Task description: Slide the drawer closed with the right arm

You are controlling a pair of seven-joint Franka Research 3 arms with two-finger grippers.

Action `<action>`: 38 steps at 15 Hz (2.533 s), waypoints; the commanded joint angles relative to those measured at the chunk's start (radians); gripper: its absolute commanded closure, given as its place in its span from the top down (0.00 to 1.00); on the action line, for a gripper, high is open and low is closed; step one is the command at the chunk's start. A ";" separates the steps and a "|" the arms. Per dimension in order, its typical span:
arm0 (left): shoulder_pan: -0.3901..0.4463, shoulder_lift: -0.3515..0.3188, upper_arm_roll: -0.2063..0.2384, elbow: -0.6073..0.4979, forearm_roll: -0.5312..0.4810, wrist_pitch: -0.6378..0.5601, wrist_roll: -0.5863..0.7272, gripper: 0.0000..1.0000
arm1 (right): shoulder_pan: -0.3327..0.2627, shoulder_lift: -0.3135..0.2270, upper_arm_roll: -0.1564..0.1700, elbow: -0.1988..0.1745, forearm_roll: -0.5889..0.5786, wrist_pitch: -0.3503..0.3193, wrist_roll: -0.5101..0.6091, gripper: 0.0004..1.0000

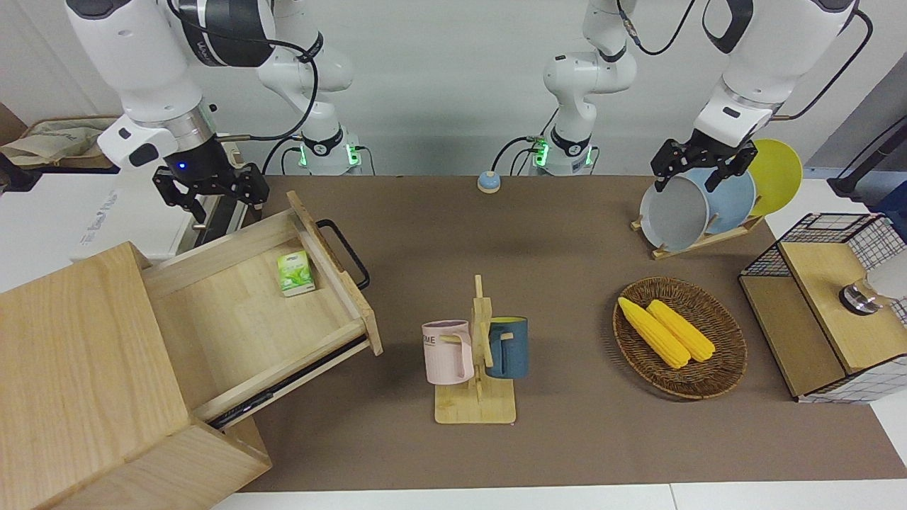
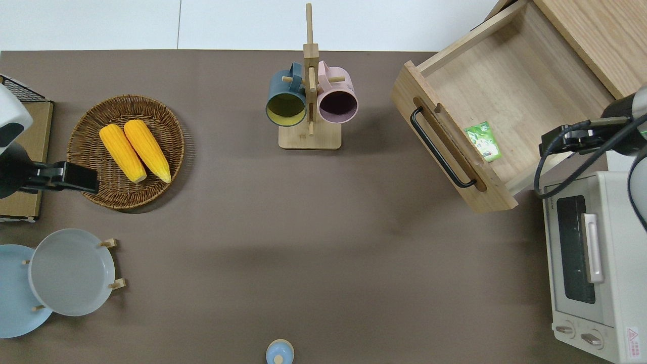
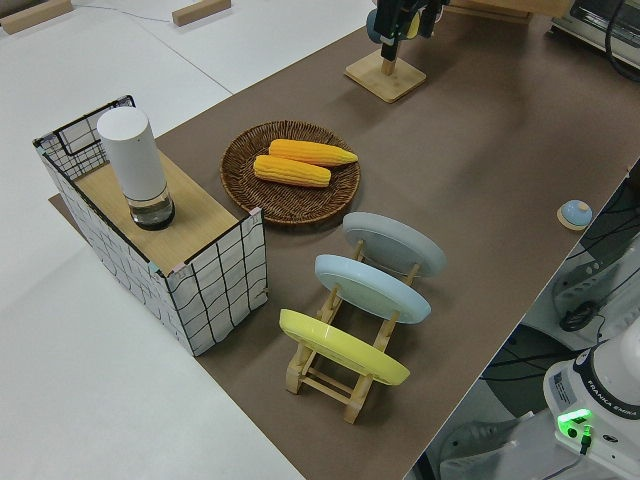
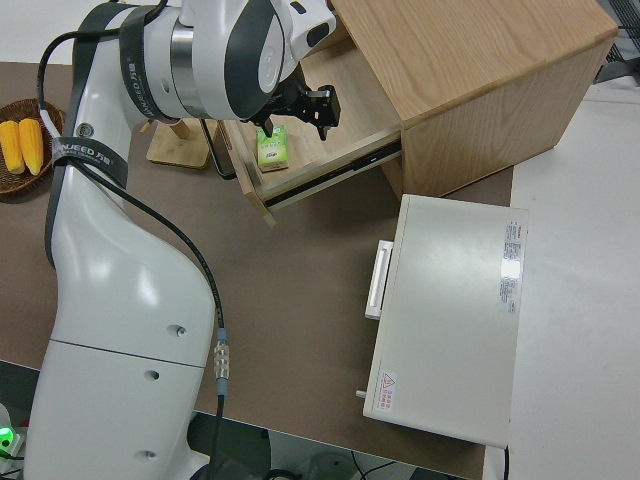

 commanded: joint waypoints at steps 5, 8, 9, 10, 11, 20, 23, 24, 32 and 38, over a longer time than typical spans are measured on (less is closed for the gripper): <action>0.005 0.011 -0.007 0.024 0.017 -0.020 0.009 0.99 | -0.005 -0.012 0.002 0.002 -0.022 -0.031 -0.021 0.00; 0.005 0.011 -0.007 0.024 0.017 -0.020 0.009 0.99 | -0.005 -0.016 0.007 0.002 -0.019 -0.062 -0.020 0.00; 0.005 0.011 -0.007 0.026 0.017 -0.020 0.009 0.99 | -0.004 -0.026 0.007 0.002 -0.019 -0.066 -0.020 0.00; 0.005 0.011 -0.007 0.026 0.017 -0.020 0.009 0.99 | 0.001 -0.040 0.007 0.002 -0.017 -0.068 -0.020 0.00; 0.005 0.011 -0.007 0.026 0.017 -0.020 0.009 0.99 | 0.004 -0.061 0.008 0.002 -0.019 -0.071 -0.020 0.00; 0.005 0.011 -0.007 0.024 0.017 -0.020 0.009 0.99 | 0.025 -0.126 0.088 0.002 -0.014 -0.152 0.199 0.00; 0.005 0.011 -0.007 0.026 0.017 -0.020 0.009 0.99 | 0.027 -0.124 0.164 0.004 -0.013 -0.148 0.365 0.00; 0.005 0.011 -0.007 0.026 0.017 -0.020 0.009 0.99 | 0.027 -0.124 0.184 0.002 -0.013 -0.146 0.424 0.00; 0.005 0.011 -0.007 0.024 0.017 -0.020 0.009 0.99 | 0.145 -0.100 0.212 -0.015 -0.022 -0.073 0.791 0.00; 0.005 0.011 -0.007 0.026 0.017 -0.020 0.009 0.99 | 0.196 -0.080 0.212 -0.073 -0.026 0.006 1.001 0.00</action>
